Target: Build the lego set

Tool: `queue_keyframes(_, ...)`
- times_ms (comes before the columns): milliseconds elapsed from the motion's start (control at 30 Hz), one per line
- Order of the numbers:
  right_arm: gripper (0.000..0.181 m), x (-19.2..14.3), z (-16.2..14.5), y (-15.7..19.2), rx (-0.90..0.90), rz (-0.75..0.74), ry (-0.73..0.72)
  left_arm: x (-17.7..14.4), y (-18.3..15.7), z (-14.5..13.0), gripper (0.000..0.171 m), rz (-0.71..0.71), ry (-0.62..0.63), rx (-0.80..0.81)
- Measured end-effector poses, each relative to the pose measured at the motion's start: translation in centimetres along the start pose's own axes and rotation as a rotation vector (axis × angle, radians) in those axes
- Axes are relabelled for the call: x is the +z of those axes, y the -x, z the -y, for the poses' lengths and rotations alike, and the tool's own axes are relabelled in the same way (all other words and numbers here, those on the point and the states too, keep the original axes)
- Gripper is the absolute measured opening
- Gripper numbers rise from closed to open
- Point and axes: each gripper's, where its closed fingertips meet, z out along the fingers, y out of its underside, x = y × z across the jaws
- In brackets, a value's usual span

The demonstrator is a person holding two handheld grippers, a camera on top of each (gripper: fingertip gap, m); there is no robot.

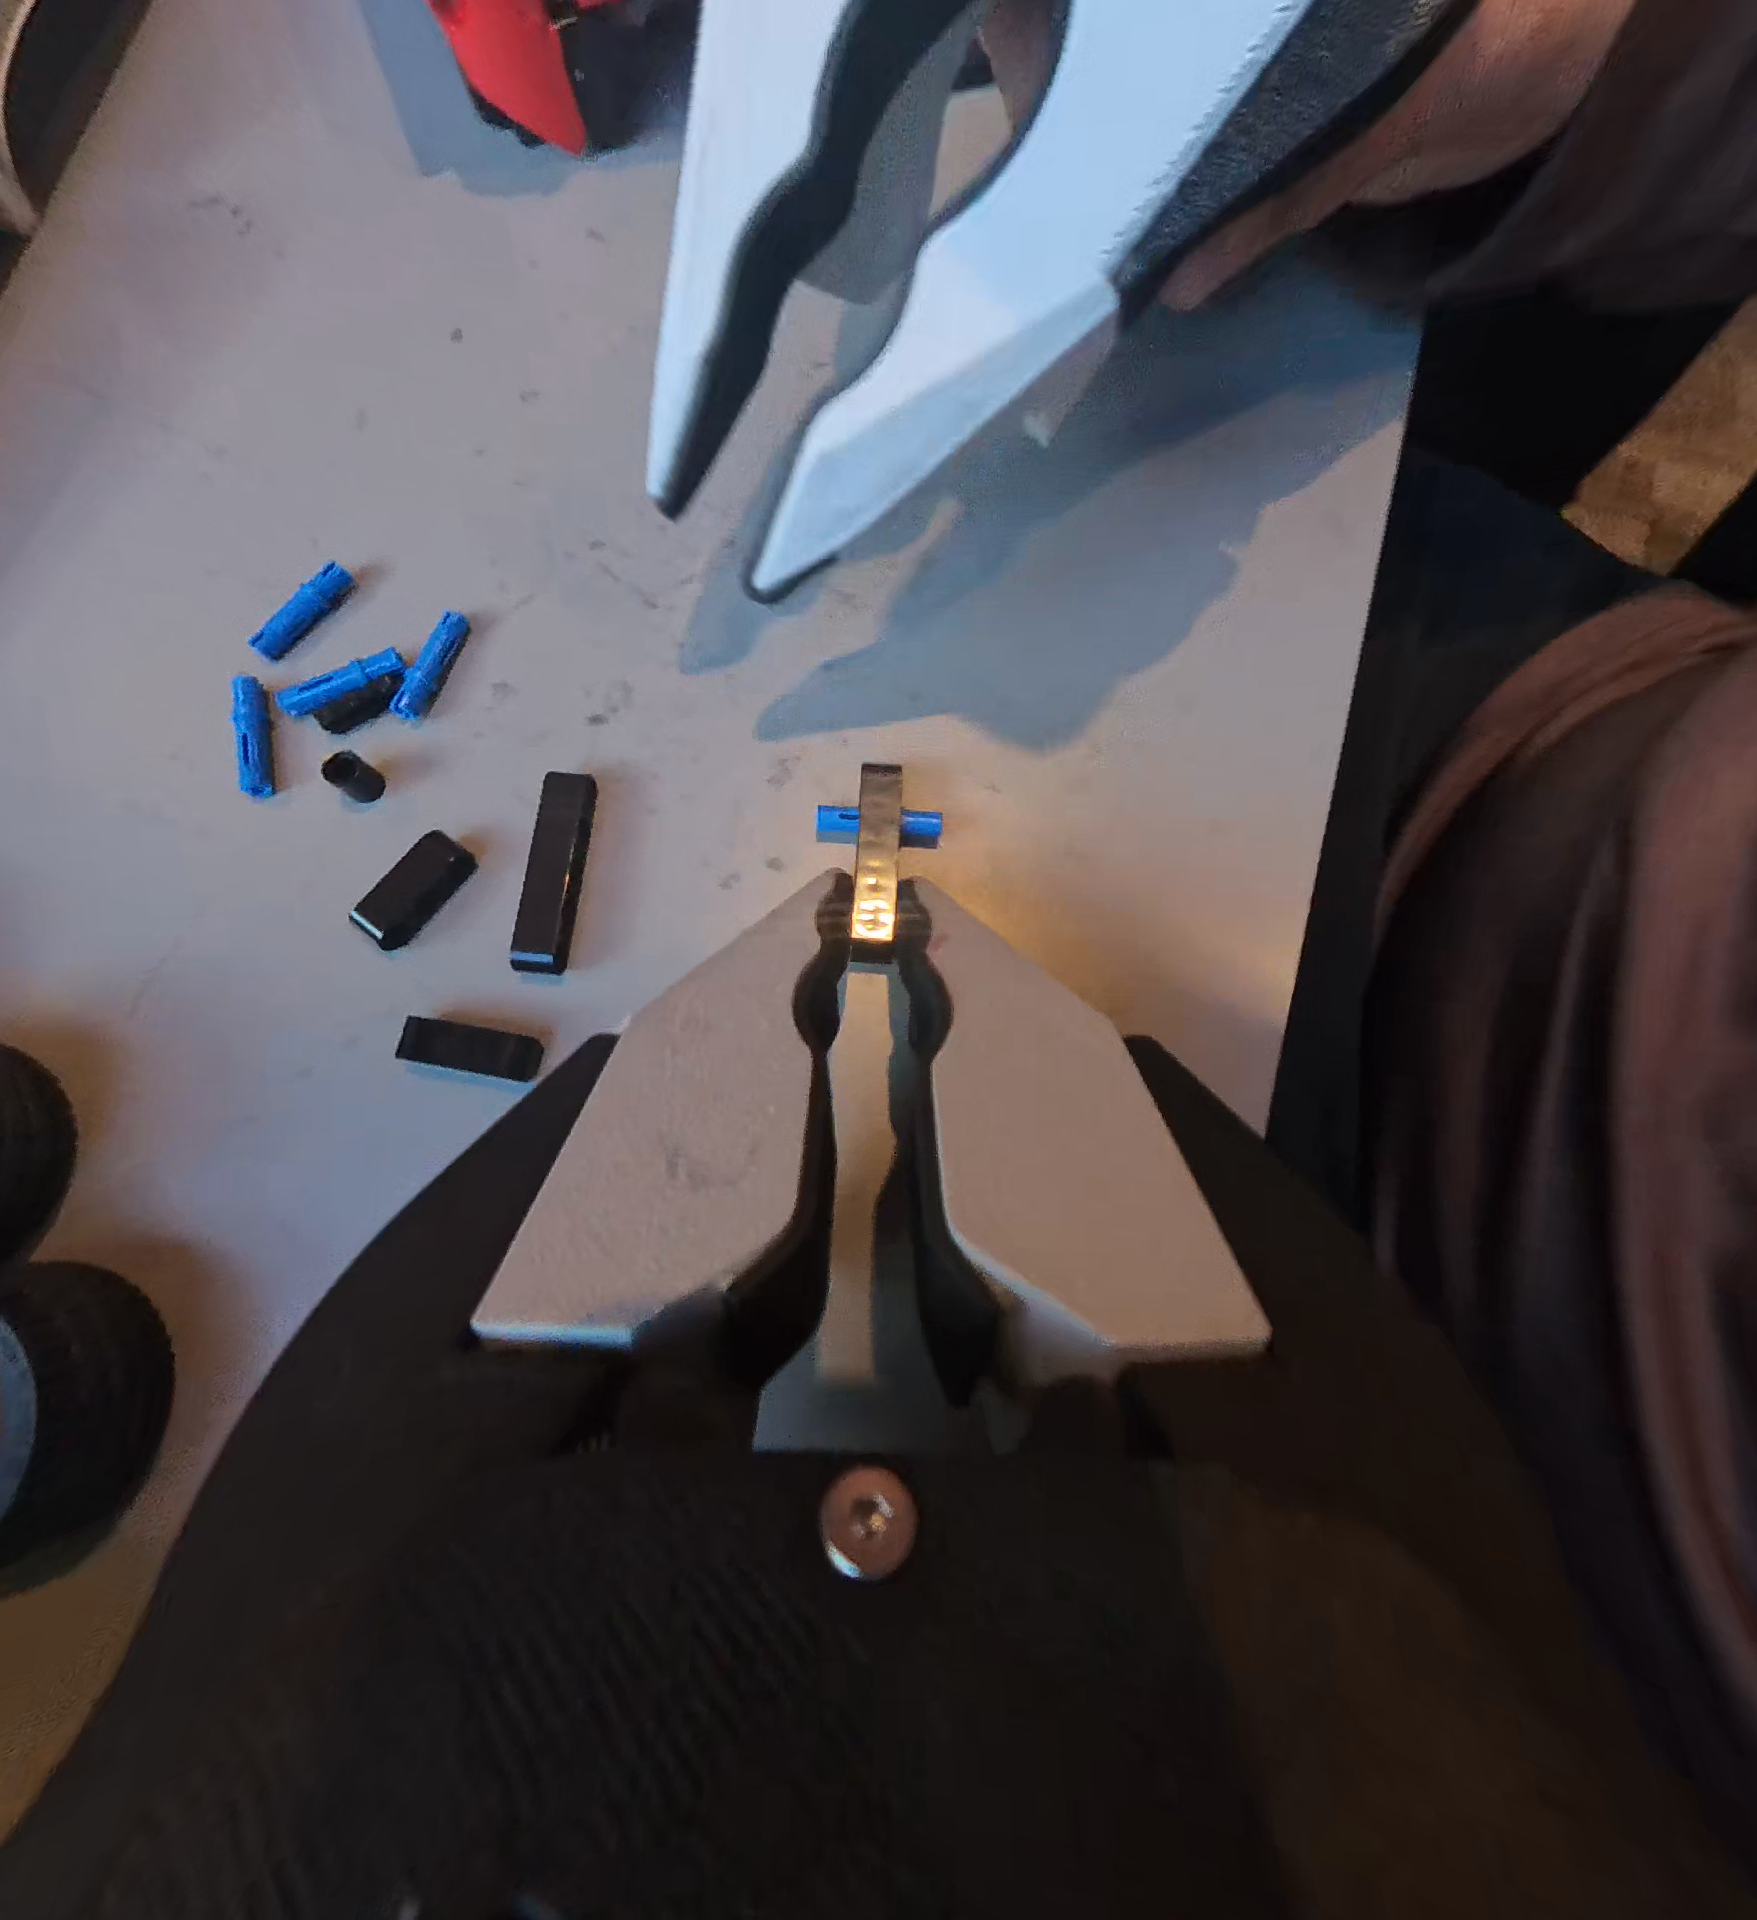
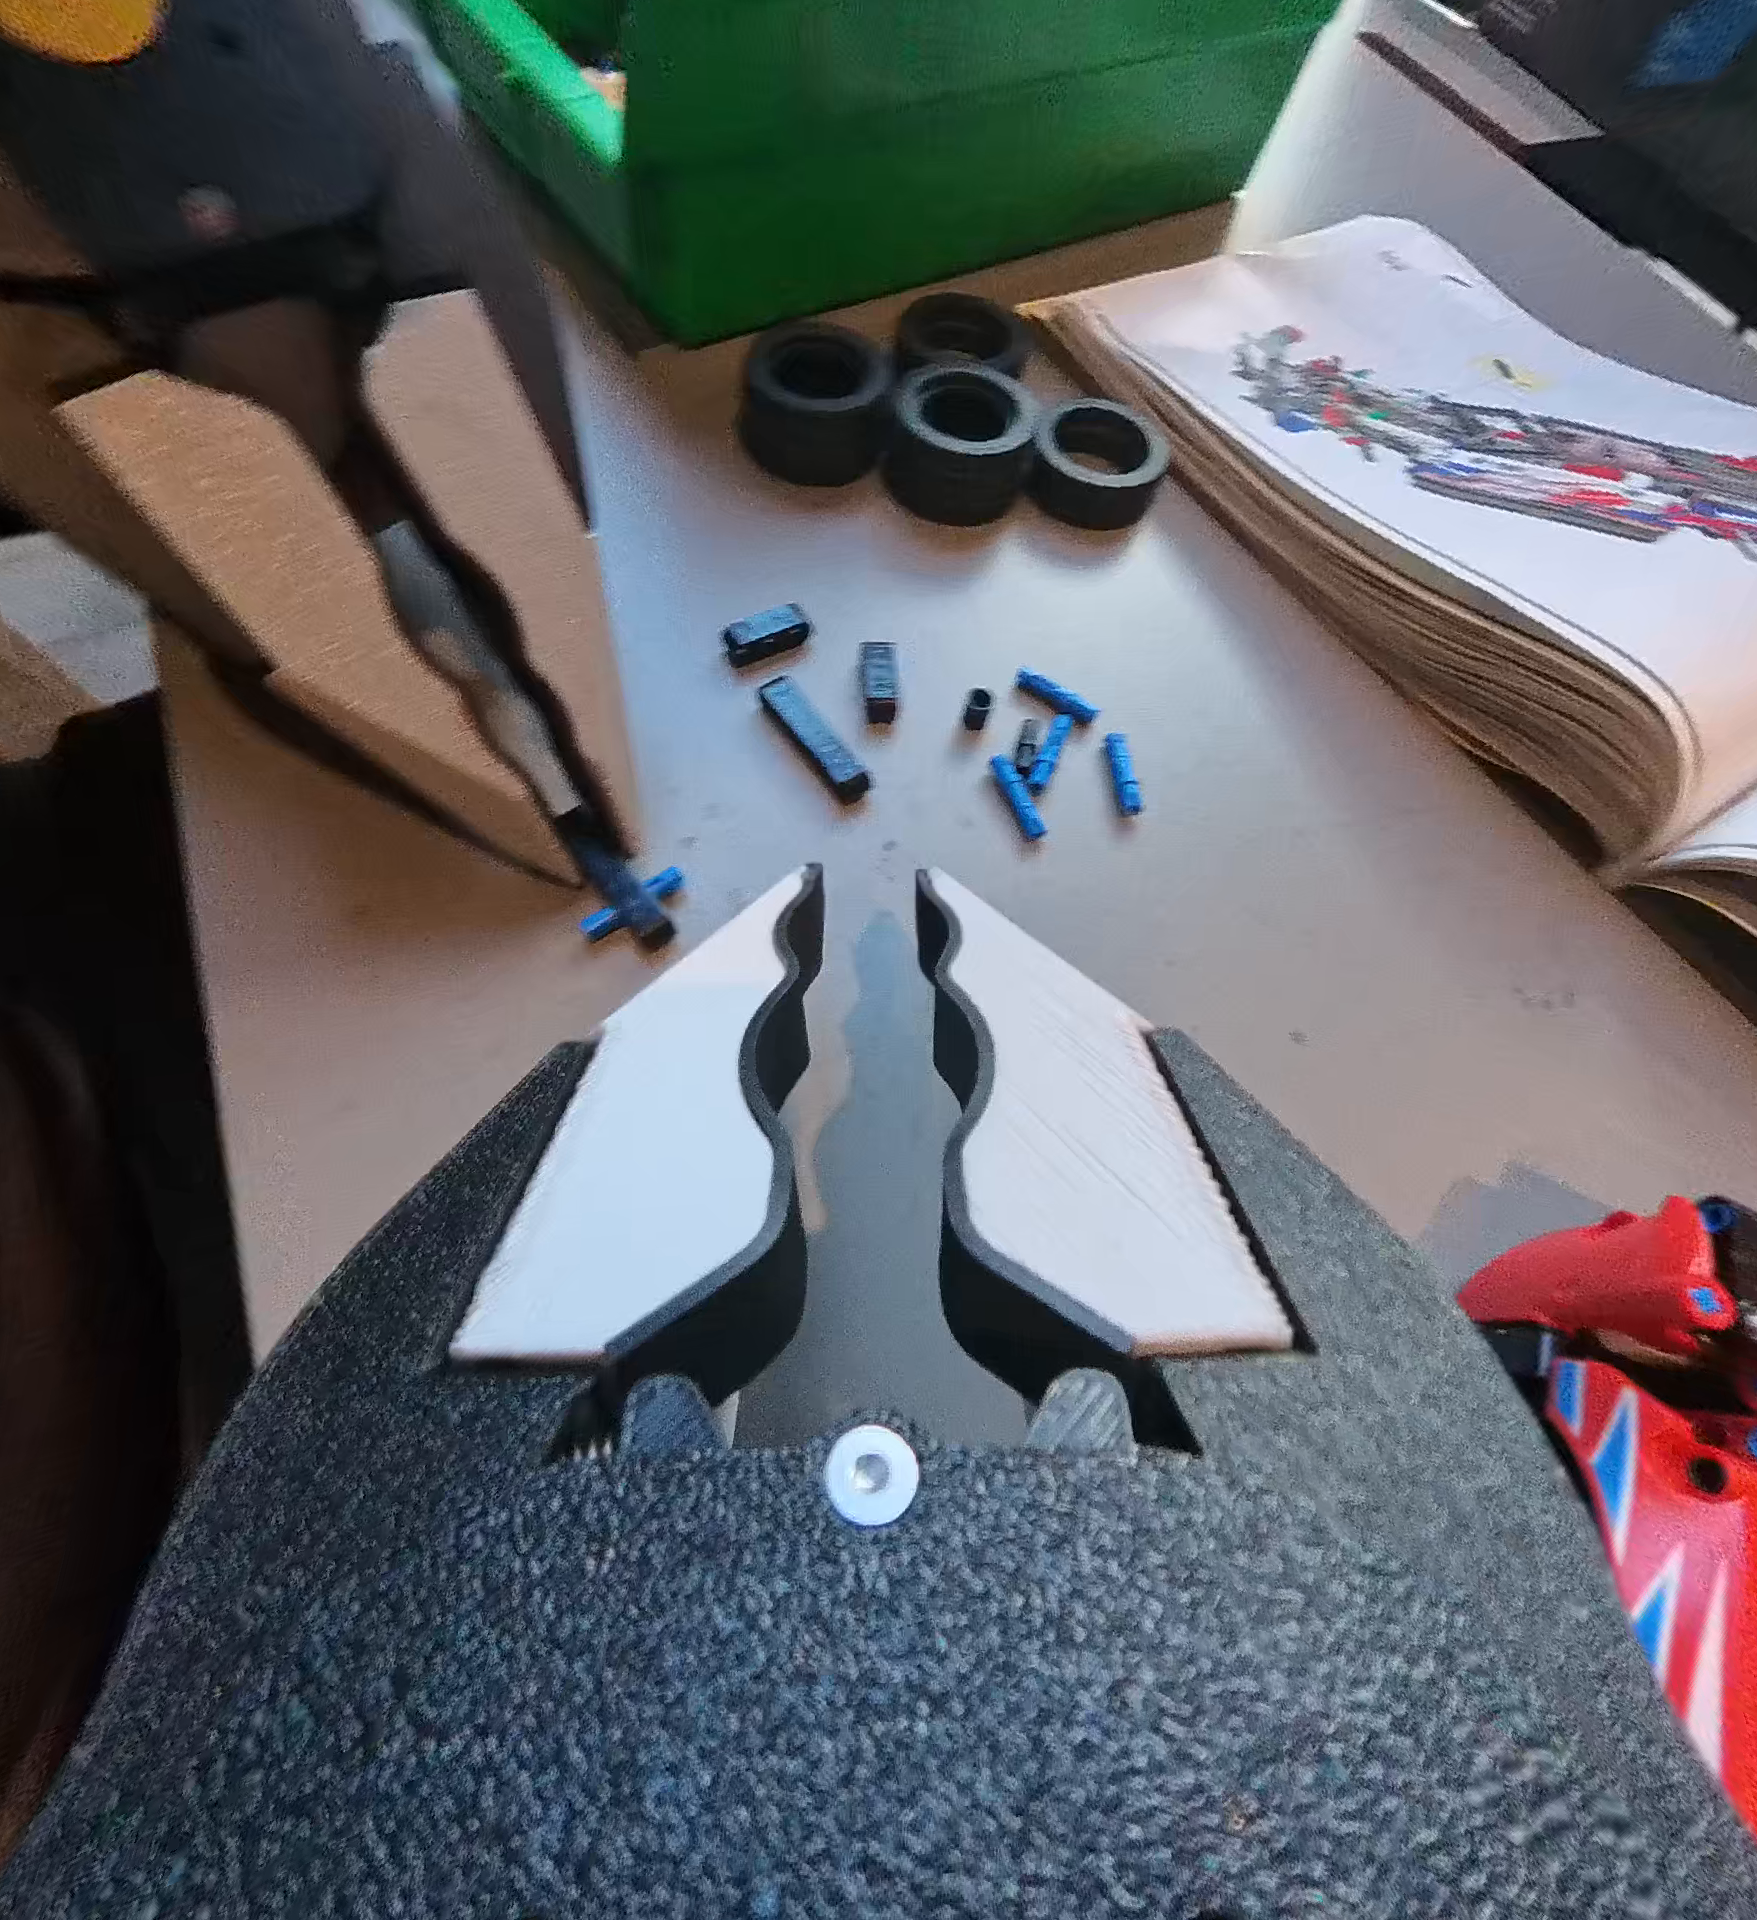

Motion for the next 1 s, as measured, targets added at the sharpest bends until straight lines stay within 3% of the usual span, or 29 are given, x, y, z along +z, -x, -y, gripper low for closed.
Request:
queue_keyframes(200,0.018,1.9,0.7,-3.1,0.047,-0.053,0.02,-0.5,0.7,-0.4,0.006,0.109,-0.012,-0.169)
queue_keyframes(467,0.019,5.0,-0.7,-4.1,0.012,0.006,0.194,-1.0,-0.8,-0.5,0.025,0.034,-0.045,-0.252)
queue_keyframes(667,0.004,5.0,-0.9,-3.7,0.082,0.094,0.206,-1.7,-0.3,-0.1,0.026,0.046,-0.095,-0.254)
queue_keyframes(800,0.004,3.8,-1.0,-2.4,0.045,0.106,0.192,-2.3,1.9,-0.1,0.027,0.166,-0.088,-0.145)
queue_keyframes(1000,0.004,1.3,-0.8,0.5,0.068,0.179,0.15,-1.2,3.6,1.4,0.034,0.287,-0.004,0.19)
